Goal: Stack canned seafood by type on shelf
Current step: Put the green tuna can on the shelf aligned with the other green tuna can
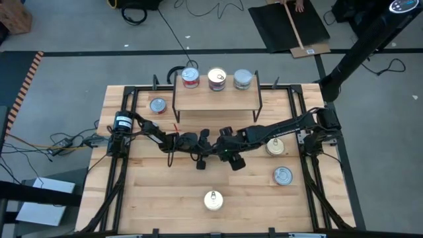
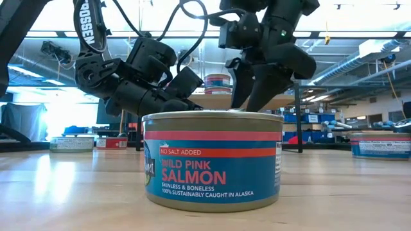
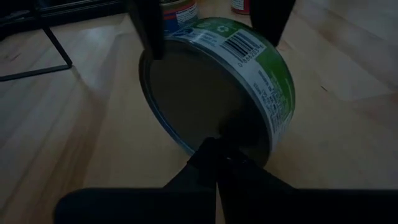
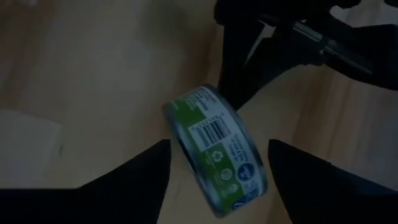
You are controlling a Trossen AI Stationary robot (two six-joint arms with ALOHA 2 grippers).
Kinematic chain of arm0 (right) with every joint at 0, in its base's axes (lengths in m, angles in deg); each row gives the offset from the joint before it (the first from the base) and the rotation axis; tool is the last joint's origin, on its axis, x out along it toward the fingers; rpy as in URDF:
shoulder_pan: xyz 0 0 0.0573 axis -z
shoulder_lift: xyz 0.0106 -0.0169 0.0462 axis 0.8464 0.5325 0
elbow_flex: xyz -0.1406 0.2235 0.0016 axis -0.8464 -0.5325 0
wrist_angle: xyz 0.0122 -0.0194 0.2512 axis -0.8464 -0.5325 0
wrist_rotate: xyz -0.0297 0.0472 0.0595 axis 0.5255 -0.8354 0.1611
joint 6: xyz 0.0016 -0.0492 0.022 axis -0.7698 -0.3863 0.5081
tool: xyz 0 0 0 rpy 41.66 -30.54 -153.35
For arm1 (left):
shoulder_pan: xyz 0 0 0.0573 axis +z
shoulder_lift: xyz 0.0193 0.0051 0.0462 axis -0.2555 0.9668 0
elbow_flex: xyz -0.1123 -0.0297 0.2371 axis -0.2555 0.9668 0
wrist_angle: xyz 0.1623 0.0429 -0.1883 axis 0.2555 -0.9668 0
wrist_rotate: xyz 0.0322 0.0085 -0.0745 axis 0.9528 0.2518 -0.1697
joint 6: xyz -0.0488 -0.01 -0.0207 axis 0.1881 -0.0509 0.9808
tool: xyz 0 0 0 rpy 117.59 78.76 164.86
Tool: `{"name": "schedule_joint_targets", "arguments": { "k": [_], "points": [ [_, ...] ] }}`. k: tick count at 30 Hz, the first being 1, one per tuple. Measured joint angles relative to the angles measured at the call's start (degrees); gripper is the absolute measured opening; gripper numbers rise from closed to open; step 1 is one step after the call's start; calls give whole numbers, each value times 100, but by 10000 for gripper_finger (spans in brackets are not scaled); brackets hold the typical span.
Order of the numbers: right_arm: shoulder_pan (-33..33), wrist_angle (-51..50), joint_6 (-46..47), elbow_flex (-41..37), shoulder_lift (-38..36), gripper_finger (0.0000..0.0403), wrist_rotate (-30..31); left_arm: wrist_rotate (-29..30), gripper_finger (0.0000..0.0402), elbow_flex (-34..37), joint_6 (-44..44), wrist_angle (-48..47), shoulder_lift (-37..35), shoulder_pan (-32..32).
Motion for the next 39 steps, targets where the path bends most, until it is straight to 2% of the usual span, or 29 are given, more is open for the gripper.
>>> {"name": "schedule_joint_targets", "arguments": {
  "k": [10, 14, 24, 34, 39],
  "points": [
    [55, -68, 157, 0, -2, 181, -208, 24, 7, 2, 4, 152, 0, 0],
    [75, -59, 237, 0, -10, 155, -284, 56, 7, 90, 4, 249, -120, 2],
    [-215, -82, 573, 191, -20, 145, 327, 137, 7, 1300, 338, 1314, -1057, -2],
    [-497, -276, 1049, 539, -23, 118, 690, 472, 7, 2360, 770, 2724, -1130, -113],
    [-456, -310, 1954, 590, -14, 112, -69, 518, 7, 2465, 898, 2861, -1128, -150]
  ]
}}
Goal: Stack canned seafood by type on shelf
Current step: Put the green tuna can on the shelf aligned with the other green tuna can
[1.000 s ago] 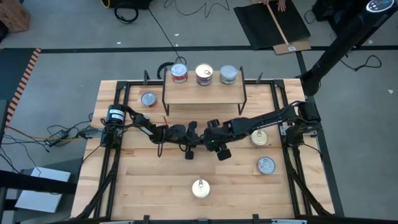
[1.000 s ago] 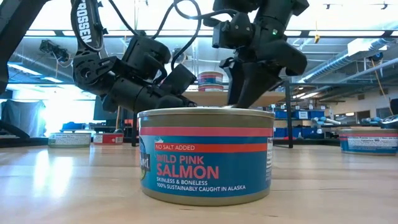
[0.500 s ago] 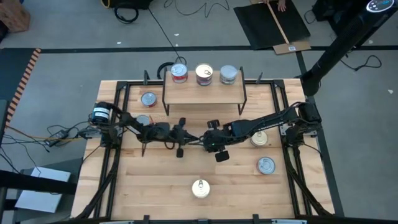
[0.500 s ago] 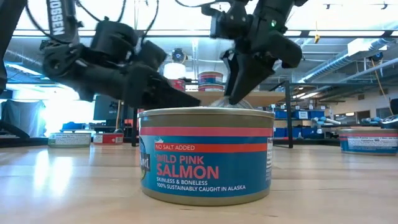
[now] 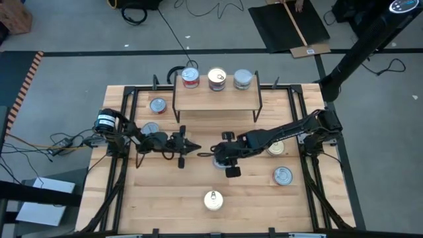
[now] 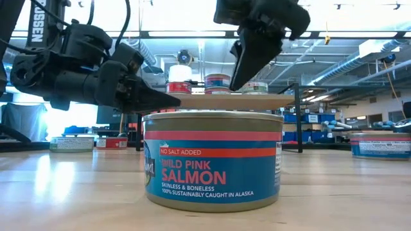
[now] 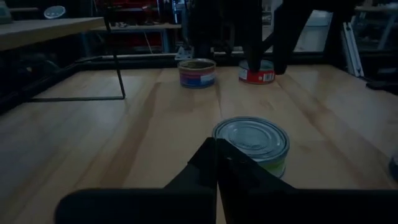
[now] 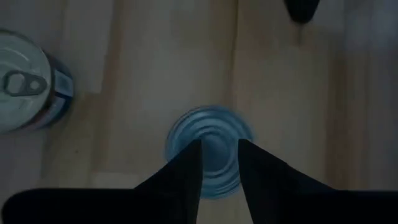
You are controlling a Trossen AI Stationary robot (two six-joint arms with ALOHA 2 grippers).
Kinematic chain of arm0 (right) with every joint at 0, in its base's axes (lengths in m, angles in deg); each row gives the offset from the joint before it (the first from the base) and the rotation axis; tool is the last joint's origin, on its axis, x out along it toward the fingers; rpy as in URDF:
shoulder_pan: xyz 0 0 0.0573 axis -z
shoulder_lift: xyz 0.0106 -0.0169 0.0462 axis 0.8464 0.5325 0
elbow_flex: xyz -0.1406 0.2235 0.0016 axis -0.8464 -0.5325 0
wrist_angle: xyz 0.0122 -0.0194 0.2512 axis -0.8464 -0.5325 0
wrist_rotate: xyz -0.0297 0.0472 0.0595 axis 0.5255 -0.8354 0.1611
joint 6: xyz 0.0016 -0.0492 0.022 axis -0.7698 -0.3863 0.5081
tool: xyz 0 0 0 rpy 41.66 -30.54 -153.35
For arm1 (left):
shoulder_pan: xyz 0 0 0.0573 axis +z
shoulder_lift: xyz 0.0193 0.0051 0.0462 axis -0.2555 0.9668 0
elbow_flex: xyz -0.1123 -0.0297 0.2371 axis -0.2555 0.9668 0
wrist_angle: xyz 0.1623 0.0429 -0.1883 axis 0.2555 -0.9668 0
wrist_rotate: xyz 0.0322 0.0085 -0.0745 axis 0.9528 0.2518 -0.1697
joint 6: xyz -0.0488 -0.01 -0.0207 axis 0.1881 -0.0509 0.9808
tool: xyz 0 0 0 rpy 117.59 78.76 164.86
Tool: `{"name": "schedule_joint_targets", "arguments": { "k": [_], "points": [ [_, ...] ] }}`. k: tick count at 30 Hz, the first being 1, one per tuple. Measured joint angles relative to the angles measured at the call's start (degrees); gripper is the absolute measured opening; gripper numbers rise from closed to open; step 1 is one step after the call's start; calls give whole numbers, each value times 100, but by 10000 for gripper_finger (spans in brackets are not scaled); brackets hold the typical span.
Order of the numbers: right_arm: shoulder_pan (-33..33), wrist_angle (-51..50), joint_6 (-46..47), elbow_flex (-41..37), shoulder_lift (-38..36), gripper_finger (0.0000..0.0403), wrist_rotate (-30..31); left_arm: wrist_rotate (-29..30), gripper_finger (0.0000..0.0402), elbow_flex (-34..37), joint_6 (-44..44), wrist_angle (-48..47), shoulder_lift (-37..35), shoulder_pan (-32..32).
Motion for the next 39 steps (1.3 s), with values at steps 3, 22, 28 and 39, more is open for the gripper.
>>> {"name": "schedule_joint_targets", "arguments": {
  "k": [3, 22, 28, 39],
  "points": [
    [-47, -37, 276, -181, 1, 127, -74, 7, 7, -96, 57, -222, 0, -8],
    [-748, 2942, 970, -2296, 11, 17, 226, -130, 7, -1963, -354, -3585, 5, 68],
    [-559, 3147, 1003, -2470, 11, 15, 49, -80, 7, -2001, -355, -3530, 188, 119],
    [-414, 3293, 999, -2470, 11, 15, 34, -248, 7, -2391, -328, -3476, 751, 119]
  ]
}}
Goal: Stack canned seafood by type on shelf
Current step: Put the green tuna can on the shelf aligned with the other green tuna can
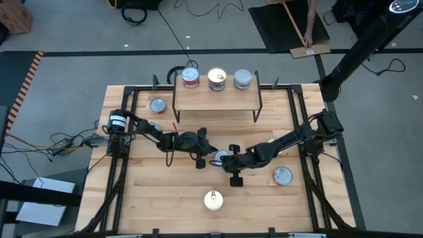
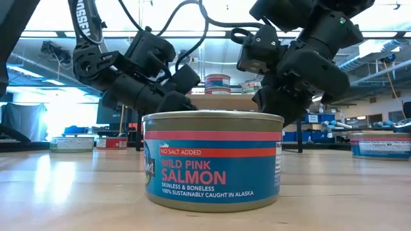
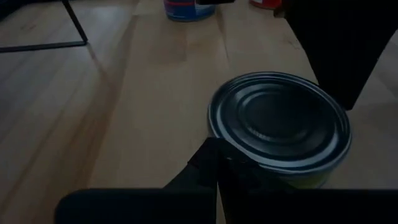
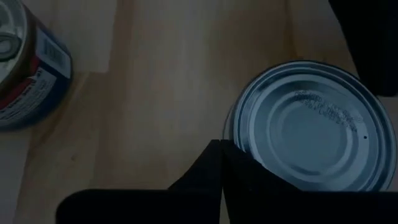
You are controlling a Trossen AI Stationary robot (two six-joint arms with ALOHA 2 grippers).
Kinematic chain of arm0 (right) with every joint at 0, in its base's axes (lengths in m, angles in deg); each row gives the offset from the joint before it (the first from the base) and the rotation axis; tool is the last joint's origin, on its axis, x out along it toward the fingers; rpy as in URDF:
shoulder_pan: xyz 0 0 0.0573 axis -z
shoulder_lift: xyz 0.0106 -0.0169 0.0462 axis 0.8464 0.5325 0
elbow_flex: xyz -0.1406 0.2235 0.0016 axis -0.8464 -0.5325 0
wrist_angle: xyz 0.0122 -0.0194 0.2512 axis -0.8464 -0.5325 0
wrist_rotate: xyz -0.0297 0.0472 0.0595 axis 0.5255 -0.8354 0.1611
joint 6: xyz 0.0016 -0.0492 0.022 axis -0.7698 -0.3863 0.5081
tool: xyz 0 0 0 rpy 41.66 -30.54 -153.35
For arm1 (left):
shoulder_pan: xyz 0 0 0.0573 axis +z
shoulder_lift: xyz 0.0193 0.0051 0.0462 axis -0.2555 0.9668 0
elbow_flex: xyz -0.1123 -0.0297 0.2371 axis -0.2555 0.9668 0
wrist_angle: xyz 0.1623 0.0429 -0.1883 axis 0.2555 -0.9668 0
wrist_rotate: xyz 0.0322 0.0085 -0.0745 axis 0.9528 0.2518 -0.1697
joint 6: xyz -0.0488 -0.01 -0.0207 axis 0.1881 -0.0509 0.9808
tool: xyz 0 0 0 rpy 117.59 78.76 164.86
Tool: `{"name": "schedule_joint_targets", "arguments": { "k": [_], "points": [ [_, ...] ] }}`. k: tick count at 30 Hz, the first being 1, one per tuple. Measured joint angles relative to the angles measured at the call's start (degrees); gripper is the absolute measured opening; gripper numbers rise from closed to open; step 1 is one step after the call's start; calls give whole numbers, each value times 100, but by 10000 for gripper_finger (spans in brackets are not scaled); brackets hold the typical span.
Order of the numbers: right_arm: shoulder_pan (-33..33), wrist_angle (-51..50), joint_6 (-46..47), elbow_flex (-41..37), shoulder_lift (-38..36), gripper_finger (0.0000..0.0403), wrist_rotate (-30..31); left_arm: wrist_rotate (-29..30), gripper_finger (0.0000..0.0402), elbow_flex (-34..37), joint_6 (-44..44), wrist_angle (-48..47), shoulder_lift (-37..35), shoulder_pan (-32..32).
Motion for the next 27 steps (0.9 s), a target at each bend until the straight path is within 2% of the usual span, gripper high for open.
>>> {"name": "schedule_joint_targets", "arguments": {
  "k": [7, 17, 22, 27],
  "points": [
    [-9, -138, -36, 124, -13, 6, 542, 40, 7, 44, 123, -6, -1, 9],
    [-7, -792, -321, 806, -43, 9, 1216, 30, 7, 51, 158, -177, -6, 17],
    [84, -1380, -527, 1107, -30, 9, 1771, -454, 7, 73, 162, -312, 25, -59],
    [240, -1560, -600, 1154, -13, 9, 1741, -391, 7, 66, 161, -265, 12, -123]
  ]
}}
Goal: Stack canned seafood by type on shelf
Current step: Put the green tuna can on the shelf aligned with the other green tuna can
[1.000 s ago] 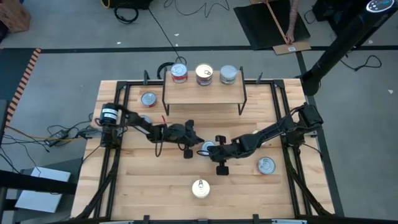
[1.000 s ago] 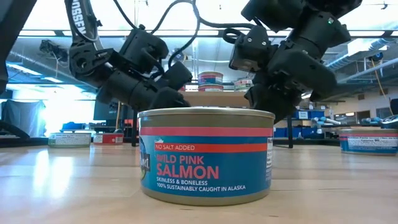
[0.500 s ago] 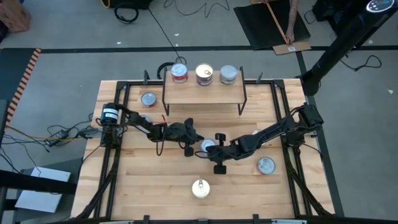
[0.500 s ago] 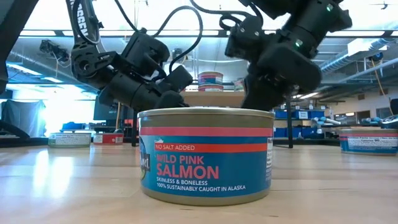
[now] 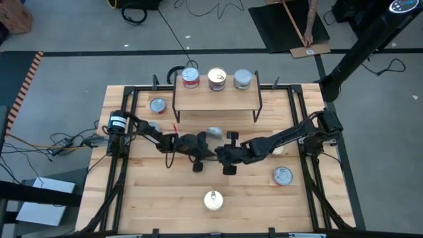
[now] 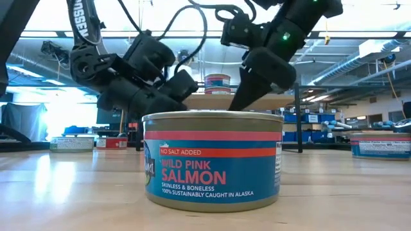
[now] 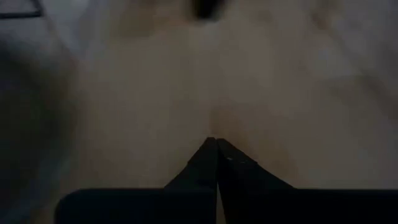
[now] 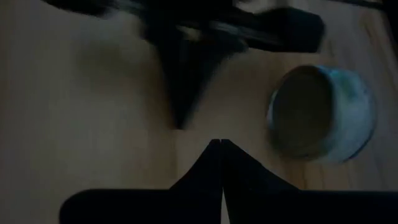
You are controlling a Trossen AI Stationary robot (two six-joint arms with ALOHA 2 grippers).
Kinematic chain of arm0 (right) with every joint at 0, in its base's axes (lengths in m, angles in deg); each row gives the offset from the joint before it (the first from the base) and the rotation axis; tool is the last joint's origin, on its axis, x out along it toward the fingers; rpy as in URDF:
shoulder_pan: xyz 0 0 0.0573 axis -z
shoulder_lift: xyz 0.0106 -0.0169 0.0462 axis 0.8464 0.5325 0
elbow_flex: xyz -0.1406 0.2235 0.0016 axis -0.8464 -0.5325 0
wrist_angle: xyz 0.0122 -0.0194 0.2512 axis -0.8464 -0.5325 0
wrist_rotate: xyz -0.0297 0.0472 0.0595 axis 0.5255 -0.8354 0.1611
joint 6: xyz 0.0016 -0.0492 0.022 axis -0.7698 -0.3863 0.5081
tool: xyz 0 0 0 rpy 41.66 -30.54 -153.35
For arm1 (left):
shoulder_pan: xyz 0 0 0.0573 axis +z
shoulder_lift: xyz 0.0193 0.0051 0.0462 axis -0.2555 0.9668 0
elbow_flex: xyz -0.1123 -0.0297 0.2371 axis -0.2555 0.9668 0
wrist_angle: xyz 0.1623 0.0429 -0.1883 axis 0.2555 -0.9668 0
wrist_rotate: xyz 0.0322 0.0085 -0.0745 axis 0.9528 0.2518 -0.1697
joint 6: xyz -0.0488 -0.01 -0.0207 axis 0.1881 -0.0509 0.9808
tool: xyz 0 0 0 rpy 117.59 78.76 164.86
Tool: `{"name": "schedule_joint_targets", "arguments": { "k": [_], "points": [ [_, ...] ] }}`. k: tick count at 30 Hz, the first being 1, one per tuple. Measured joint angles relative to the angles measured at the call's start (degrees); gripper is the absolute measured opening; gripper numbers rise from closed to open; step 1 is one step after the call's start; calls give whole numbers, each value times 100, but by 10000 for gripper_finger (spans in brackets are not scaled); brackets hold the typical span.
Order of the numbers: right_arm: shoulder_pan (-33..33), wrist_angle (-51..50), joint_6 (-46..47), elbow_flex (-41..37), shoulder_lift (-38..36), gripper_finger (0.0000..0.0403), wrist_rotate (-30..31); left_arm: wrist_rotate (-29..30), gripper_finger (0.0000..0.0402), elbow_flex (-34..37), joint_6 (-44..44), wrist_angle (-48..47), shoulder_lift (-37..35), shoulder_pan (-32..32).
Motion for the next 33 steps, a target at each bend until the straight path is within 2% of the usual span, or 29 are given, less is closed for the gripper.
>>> {"name": "schedule_joint_targets", "arguments": {
  "k": [3, 8, 17, 20, 25, 30, 33],
  "points": [
    [64, -17, -15, -2, 0, 14, 14, 15, 7, -2, -3, 37, 0, -69],
    [35, -383, 233, 152, -171, 39, 108, 432, 7, 5, -144, 41, -13, -100],
    [35, -735, 839, 201, -463, 123, 278, 750, 7, 380, 69, 768, -37, -102],
    [14, -650, 1305, 85, -465, 150, 626, 856, 7, 655, 173, 1347, -39, -111],
    [-230, 134, 2414, -576, -466, 191, 1500, 1441, 7, 1356, 201, 2784, -41, -170],
    [-426, 2098, 2869, -1400, -461, 234, 2115, 1815, 7, 2103, 160, 4307, -44, -251],
    [-437, 3199, 2851, -1755, -463, 260, 2349, 2157, 7, 2366, 21, 4270, -221, -348]
  ]
}}
